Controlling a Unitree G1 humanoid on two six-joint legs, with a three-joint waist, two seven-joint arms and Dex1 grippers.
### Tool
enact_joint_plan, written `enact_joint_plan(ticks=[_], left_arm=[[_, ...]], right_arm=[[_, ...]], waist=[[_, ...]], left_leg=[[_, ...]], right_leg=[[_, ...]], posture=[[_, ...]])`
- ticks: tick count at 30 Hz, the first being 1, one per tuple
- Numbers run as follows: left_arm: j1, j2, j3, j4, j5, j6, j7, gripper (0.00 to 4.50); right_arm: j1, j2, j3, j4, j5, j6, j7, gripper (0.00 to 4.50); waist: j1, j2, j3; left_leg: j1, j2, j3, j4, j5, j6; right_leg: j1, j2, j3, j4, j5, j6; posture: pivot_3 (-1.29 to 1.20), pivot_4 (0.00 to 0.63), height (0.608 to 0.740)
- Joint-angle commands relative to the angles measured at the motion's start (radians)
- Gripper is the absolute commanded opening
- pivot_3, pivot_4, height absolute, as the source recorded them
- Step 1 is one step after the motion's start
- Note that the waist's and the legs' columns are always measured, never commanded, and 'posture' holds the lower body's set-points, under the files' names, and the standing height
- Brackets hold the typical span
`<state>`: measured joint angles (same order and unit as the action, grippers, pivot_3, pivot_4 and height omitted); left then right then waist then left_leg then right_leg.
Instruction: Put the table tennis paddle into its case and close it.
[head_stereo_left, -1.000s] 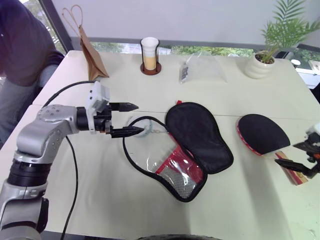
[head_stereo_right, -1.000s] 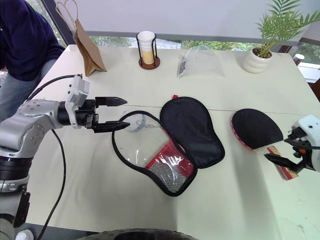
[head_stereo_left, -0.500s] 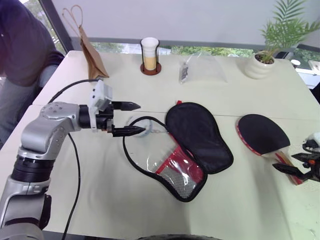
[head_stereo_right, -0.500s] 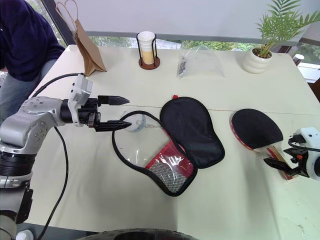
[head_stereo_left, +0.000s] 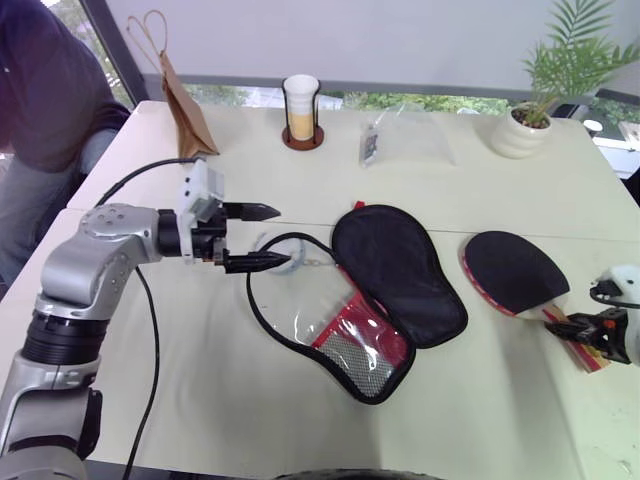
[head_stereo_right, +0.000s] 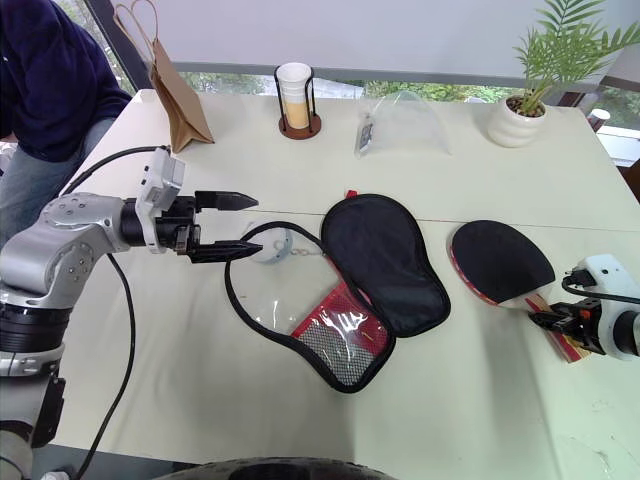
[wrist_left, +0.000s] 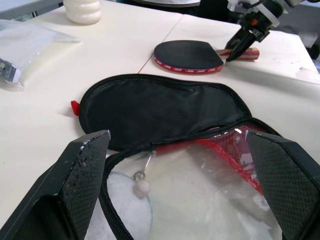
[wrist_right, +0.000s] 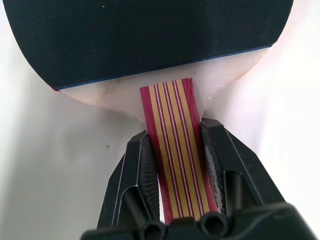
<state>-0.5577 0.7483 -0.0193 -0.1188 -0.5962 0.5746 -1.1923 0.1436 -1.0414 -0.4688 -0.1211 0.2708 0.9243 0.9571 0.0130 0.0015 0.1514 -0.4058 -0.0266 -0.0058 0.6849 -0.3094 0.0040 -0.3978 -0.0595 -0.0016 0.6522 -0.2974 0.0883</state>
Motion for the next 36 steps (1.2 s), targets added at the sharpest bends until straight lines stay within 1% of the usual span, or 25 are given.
enact_joint_plan(ticks=[1,4,5,8,10,15,20,27,36], left_arm=[[-0.039,-0.019,-0.009,0.001,0.012,-0.017,-0.003,4.50],[-0.062,-0.038,-0.021,0.031,0.024,-0.026,-0.019,4.50],[-0.076,-0.044,-0.026,0.045,0.029,-0.029,-0.026,4.50],[-0.103,-0.061,-0.045,0.067,0.031,-0.028,-0.042,4.50],[-0.108,-0.067,-0.055,0.077,0.043,-0.036,-0.048,4.50],[-0.117,-0.069,-0.053,0.080,0.050,-0.029,-0.062,4.50],[-0.112,-0.063,-0.050,0.068,0.051,-0.024,-0.061,4.50],[-0.091,-0.053,-0.035,0.040,0.045,-0.014,-0.048,4.50],[-0.054,-0.036,-0.013,0.002,0.032,-0.002,-0.024,4.50]], right_arm=[[-0.034,-0.022,-0.135,-0.215,0.080,0.127,-0.021,0.87],[-0.086,0.001,-0.148,-0.386,0.147,0.274,-0.071,0.87],[-0.130,0.022,-0.127,-0.444,0.171,0.341,-0.107,0.87],[-0.257,0.111,-0.013,-0.580,0.217,0.492,-0.218,0.87],[-0.296,0.162,0.062,-0.611,0.206,0.527,-0.285,0.87],[-0.382,0.256,0.223,-0.573,0.157,0.544,-0.431,0.87],[-0.430,0.274,0.332,-0.526,0.149,0.516,-0.476,0.87],[-0.483,0.305,0.429,-0.464,0.149,0.481,-0.498,0.87],[-0.559,0.348,0.500,-0.405,0.144,0.468,-0.515,0.87]], waist=[[0.000,0.000,0.000],[-0.001,0.000,0.000],[-0.002,0.000,0.000],[-0.001,0.000,0.000],[0.000,0.000,0.000],[-0.001,-0.001,0.000],[-0.002,-0.001,0.000],[-0.004,-0.001,0.000],[-0.005,-0.001,0.000]], left_leg=[[0.000,0.000,0.000,0.000,0.000,0.000],[0.000,0.000,0.000,0.000,0.000,0.000],[0.000,0.000,0.000,0.000,0.000,0.000],[0.000,0.000,0.000,0.000,0.000,0.000],[0.000,0.000,0.000,0.000,0.000,0.000],[-0.002,-0.002,0.000,0.001,0.001,0.000],[-0.002,-0.002,0.000,0.001,0.001,0.000],[-0.003,-0.002,0.000,0.001,0.001,0.000],[-0.003,-0.002,0.000,0.001,0.001,0.000]], right_leg=[[0.000,0.000,0.000,0.000,0.000,0.000],[0.000,0.001,0.000,0.000,0.000,0.000],[0.000,0.001,0.000,0.000,0.000,0.000],[0.000,0.001,0.000,0.000,0.000,0.000],[0.000,0.001,0.000,0.000,0.000,0.000],[-0.002,-0.001,0.000,0.001,0.000,0.000],[-0.004,-0.001,0.000,0.003,0.000,0.000],[-0.005,-0.001,0.000,0.003,0.000,0.000],[-0.005,-0.001,0.000,0.003,0.000,0.000]], posture=[[0.00,0.150,0.740],[0.00,0.150,0.740],[0.00,0.150,0.740],[0.00,0.150,0.740],[0.00,0.150,0.740],[0.00,0.150,0.740],[0.00,0.150,0.740],[0.00,0.150,0.740],[0.00,0.150,0.740]])
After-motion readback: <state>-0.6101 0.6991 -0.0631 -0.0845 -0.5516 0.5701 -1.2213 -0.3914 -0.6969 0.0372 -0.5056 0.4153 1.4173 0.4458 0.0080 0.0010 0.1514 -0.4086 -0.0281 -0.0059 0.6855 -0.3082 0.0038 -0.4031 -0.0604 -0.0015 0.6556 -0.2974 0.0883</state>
